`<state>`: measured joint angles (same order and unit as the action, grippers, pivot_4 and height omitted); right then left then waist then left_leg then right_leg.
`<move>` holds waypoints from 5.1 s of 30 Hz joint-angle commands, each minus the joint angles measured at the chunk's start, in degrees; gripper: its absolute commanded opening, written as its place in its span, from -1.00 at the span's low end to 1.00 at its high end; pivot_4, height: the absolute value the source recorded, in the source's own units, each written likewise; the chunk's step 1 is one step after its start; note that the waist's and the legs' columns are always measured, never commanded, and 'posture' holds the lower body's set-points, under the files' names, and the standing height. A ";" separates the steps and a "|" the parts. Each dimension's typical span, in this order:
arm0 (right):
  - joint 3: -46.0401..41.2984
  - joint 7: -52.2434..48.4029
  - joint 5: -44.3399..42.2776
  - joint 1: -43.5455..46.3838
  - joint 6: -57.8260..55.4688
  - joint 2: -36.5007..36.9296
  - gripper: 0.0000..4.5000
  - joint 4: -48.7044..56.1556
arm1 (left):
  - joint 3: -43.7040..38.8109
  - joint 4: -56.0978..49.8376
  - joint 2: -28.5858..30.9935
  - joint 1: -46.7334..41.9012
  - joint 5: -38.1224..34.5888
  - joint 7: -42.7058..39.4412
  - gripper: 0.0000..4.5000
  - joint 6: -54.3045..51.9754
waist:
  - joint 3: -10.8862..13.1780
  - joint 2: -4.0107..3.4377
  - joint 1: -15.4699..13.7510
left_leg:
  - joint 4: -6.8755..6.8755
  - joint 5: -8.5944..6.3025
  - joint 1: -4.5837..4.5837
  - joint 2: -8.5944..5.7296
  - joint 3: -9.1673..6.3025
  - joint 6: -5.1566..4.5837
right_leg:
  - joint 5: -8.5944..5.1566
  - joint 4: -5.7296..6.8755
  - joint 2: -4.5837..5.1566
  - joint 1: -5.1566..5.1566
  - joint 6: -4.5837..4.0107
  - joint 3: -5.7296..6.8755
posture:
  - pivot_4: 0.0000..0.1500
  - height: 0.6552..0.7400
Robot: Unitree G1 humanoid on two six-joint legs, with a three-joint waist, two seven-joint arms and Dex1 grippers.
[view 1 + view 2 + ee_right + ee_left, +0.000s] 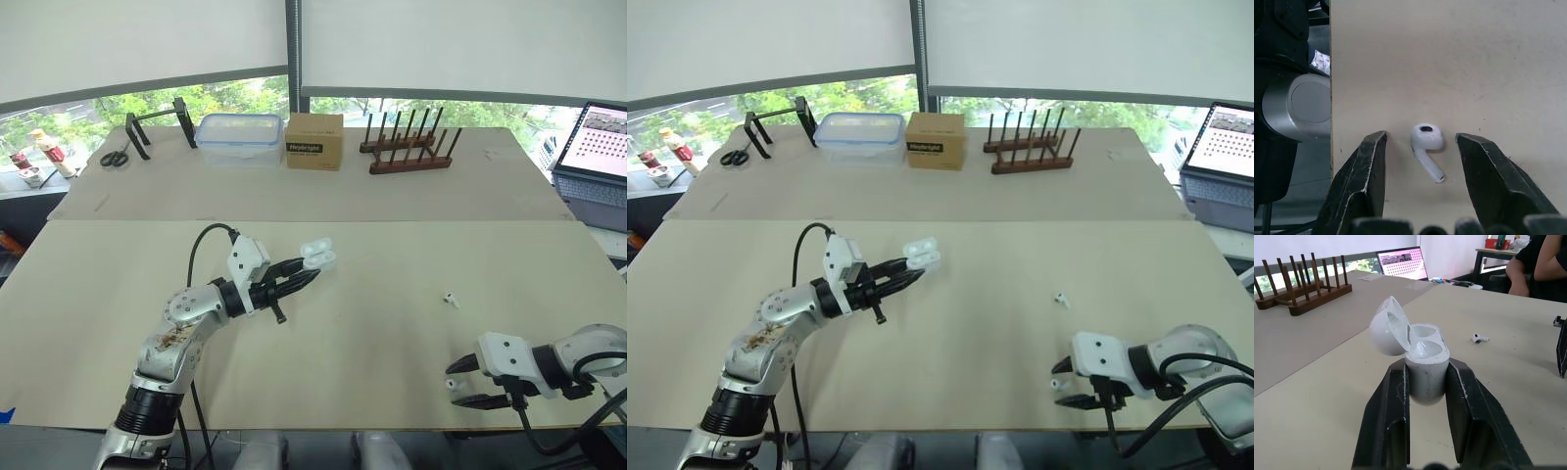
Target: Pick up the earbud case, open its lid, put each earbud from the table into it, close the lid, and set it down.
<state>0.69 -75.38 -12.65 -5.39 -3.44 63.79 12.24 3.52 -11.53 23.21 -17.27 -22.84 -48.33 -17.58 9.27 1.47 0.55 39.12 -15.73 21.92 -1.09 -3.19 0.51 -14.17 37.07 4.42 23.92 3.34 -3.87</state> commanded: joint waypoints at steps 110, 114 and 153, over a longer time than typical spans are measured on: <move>1.97 57.99 -11.03 32.63 -42.93 -64.38 -0.84 13.79 | -2.07 4.67 -4.90 -11.27 0.41 5.94 -0.77 2.58 | -0.05 -0.09 2.01 | -0.15 0.14 0.26 -0.21 -0.80 0.24 | 0.04 0.75 0.06 0.61 -0.05 0.10 | 1.00 1.00; 2.13 59.56 -11.23 32.23 -41.62 -64.59 -0.38 14.33 | -1.95 4.56 -4.89 -11.24 0.50 5.89 -0.77 2.64 | -0.05 -0.09 2.01 | -0.15 0.14 0.26 -0.20 -0.80 0.24 | 0.04 0.66 0.05 0.61 -0.05 0.10 | 1.00 1.00; -34.82 35.28 -9.29 -23.31 -21.05 -27.98 1.00 18.03 | 0.53 3.69 0.09 -5.11 0.40 -3.07 -0.77 2.12 | -0.04 -0.07 0.13 | -0.15 0.03 -0.09 -0.01 0.00 0.04 | 0.01 -0.02 -0.01 -0.07 -0.02 0.01 | 1.00 1.00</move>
<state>-31.74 -39.13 -21.21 -28.34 -26.01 35.20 30.55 4.27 -5.56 22.94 -21.89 -21.49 -50.93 -15.33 9.23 1.40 0.68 38.97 -15.71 21.84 -1.11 -3.18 0.55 -14.16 37.05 4.41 23.85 3.32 -3.85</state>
